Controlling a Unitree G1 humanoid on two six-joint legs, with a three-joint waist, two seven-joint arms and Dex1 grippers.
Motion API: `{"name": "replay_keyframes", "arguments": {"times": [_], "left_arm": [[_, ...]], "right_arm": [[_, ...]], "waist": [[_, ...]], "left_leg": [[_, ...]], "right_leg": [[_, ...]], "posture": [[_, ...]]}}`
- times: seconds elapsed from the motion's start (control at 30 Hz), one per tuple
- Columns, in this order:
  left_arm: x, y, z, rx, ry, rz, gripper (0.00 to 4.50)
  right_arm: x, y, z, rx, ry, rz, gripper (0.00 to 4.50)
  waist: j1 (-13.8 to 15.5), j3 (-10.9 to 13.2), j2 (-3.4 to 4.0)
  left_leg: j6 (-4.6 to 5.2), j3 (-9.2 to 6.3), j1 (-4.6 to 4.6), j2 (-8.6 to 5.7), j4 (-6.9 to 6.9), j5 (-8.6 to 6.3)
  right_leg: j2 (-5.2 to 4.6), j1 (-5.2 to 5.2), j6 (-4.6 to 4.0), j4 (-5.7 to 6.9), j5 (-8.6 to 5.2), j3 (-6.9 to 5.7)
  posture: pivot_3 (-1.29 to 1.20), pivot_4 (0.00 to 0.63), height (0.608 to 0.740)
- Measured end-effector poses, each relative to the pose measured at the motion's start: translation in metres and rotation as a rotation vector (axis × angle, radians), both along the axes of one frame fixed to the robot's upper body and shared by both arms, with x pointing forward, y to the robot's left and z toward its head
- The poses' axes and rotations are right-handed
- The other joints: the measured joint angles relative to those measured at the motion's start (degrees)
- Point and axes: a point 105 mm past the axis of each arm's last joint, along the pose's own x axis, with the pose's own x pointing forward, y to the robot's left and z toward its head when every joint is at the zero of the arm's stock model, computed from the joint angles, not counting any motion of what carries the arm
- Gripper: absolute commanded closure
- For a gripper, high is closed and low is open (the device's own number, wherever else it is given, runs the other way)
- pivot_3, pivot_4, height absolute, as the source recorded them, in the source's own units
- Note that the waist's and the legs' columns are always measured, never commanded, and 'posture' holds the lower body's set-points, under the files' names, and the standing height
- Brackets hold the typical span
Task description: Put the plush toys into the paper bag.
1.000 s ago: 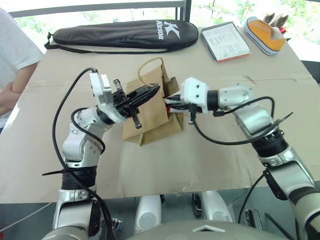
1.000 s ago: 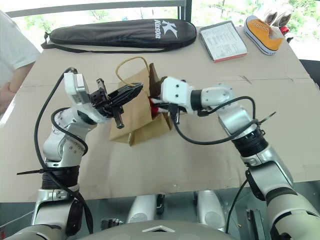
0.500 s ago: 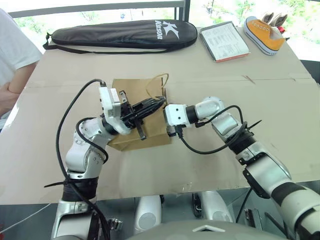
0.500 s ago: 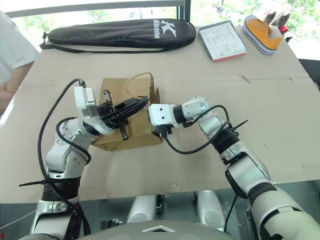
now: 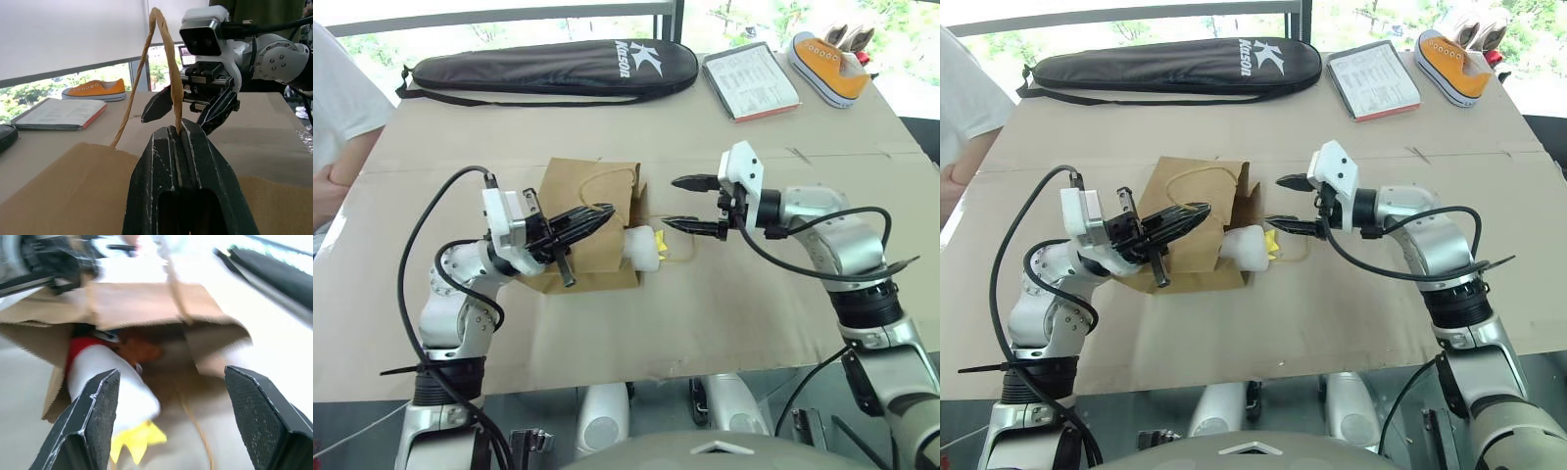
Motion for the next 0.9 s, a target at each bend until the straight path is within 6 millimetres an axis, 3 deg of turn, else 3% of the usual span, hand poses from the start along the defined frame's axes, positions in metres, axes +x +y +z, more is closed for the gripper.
{"name": "replay_keyframes", "arguments": {"times": [0.13, 0.2, 0.47, 0.67, 0.8, 0.9], "left_arm": [[0.000, 0.015, 0.005, 0.000, -0.005, 0.023, 4.50], [0.000, 0.015, 0.006, -0.008, -0.003, 0.016, 4.50], [-0.003, 0.028, 0.008, -0.002, -0.004, 0.057, 4.50], [-0.008, 0.047, 0.006, -0.010, 0.009, 0.128, 4.50], [-0.009, 0.048, 0.007, -0.013, 0.006, 0.154, 4.50], [-0.011, 0.045, 0.010, -0.012, -0.007, 0.161, 4.50]], "right_arm": [[-0.002, -0.008, -0.055, 0.001, 0.329, -0.181, 1.27], [-0.001, -0.008, -0.068, -0.031, 0.379, -0.221, 1.27], [0.008, -0.007, -0.068, -0.031, 0.401, -0.251, 1.27], [0.007, -0.008, -0.067, -0.032, 0.422, -0.232, 1.27], [0.003, -0.006, -0.065, -0.023, 0.453, -0.199, 1.27], [0.001, 0.000, -0.061, -0.001, 0.464, -0.171, 2.00]], "waist": [[0.0, 0.0, 0.00], [-0.1, 0.0, 0.00], [-0.1, 0.0, -0.01], [-0.1, 0.0, -0.01], [-0.1, 0.0, -0.01], [-0.1, 0.0, -0.01]], "left_leg": [[0.00, 0.05, -0.03, 0.00, -0.02, 0.00], [0.00, 0.07, -0.03, -0.01, 0.00, 0.00], [0.01, 0.06, -0.02, -0.01, -0.01, 0.00], [0.01, 0.05, -0.02, 0.00, -0.05, 0.00], [0.01, 0.05, -0.02, 0.00, -0.05, 0.00], [0.01, 0.05, -0.01, 0.00, -0.05, 0.00]], "right_leg": [[-0.02, -0.03, 0.00, -0.04, 0.00, 0.03], [-0.02, -0.03, 0.01, -0.04, 0.00, 0.06], [-0.01, -0.03, 0.06, -0.05, 0.02, 0.05], [-0.01, -0.05, 0.03, -0.05, 0.00, 0.04], [-0.02, -0.04, 0.00, -0.05, -0.02, 0.05], [-0.02, -0.04, 0.00, -0.05, -0.01, 0.05]], "posture": [[0.00, 0.150, 0.740], [0.00, 0.150, 0.740], [0.00, 0.150, 0.740], [0.00, 0.150, 0.740], [0.00, 0.150, 0.740], [0.00, 0.150, 0.740]]}}
